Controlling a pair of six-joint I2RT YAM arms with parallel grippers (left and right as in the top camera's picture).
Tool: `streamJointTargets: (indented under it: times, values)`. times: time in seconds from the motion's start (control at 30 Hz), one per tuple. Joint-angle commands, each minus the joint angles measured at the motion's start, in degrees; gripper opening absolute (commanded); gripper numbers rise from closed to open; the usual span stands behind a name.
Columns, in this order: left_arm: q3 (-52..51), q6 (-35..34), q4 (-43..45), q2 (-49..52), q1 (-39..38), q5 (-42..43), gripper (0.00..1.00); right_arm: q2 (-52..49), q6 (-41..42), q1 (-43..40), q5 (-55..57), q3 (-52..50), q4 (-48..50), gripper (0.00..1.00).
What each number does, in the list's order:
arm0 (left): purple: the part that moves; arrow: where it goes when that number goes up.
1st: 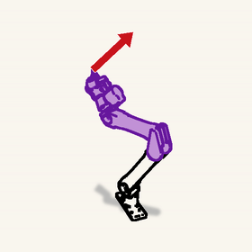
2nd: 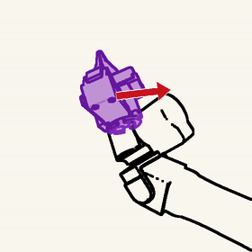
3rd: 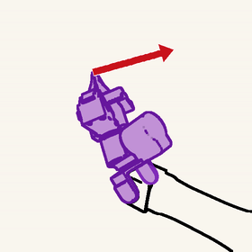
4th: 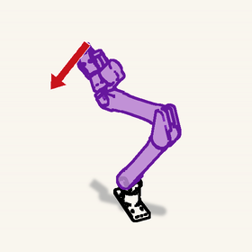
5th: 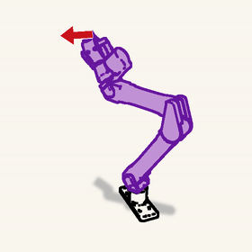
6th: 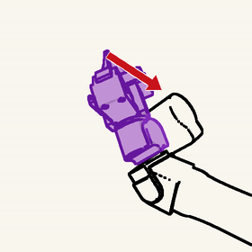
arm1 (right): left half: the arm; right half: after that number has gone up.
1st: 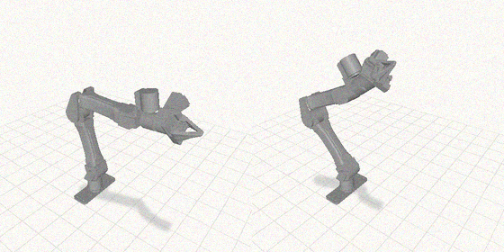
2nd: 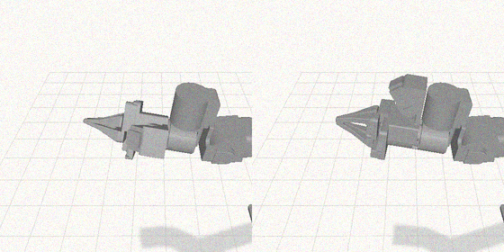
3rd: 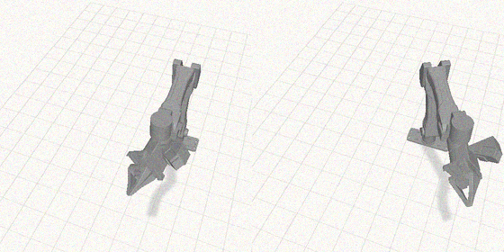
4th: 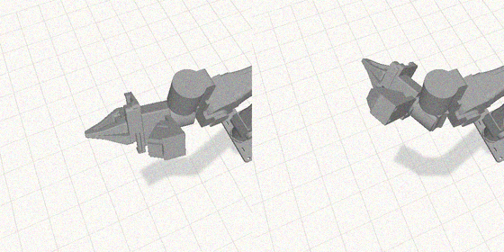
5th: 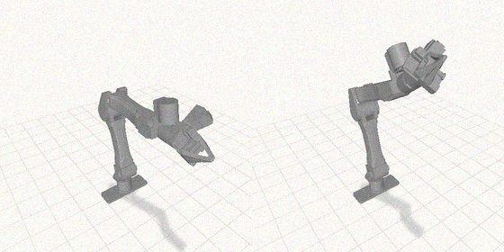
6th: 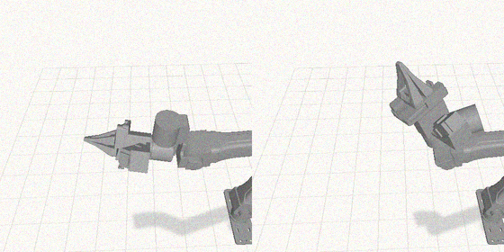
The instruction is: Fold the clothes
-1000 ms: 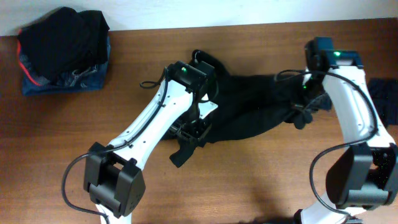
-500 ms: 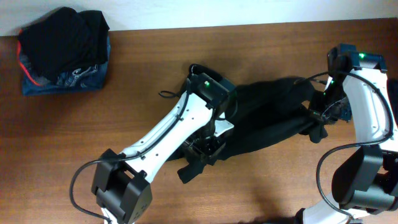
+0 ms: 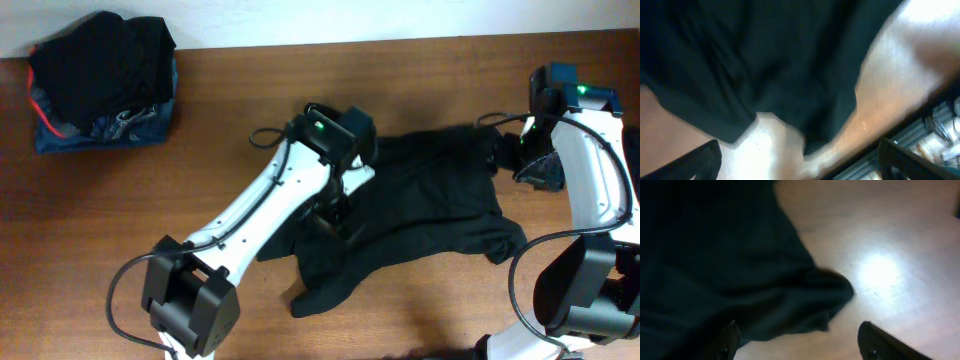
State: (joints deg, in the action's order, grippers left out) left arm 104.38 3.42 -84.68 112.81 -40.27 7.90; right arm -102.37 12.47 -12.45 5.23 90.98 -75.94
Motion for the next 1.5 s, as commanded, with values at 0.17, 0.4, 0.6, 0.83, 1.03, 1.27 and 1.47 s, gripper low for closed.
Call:
streamJointTargets:
  times: [0.17, 0.4, 0.6, 0.83, 1.03, 1.27, 1.47]
  values:
    - [0.68, -0.44, 16.87, 1.68, 5.05, -0.63, 0.67, -1.09, -4.09, 1.27, -9.9, 0.9, 15.1, 0.72]
    - [0.68, -2.49, 24.96, 9.29, 5.64, -0.2, 0.02, -9.84, -4.07, 1.29, -11.28, 0.9, 18.95, 0.2]
    - [0.68, -2.82, 26.27, 14.08, 5.99, -0.17, 0.01, -14.97, -4.07, 1.29, -12.13, 0.9, 23.41, 0.11]
    - [0.68, -2.82, 28.24, 17.44, 6.45, -0.17, 0.01, -19.91, -4.04, 1.75, -15.19, 0.9, 28.65, 0.09]
    - [0.68, -2.84, 31.63, 17.49, 8.98, -0.15, 0.01, -21.9, -3.41, 2.91, -15.58, 0.9, 32.13, 0.08]
    - [0.68, -2.8, 36.72, 17.59, 12.98, 3.54, 0.01, -23.08, -2.99, 3.56, -15.58, 0.9, 33.22, 0.08]
    - [0.68, -2.75, 39.41, 19.23, 15.02, 3.26, 0.01, -25.53, -2.97, 3.56, -15.58, 0.83, 33.42, 0.08]
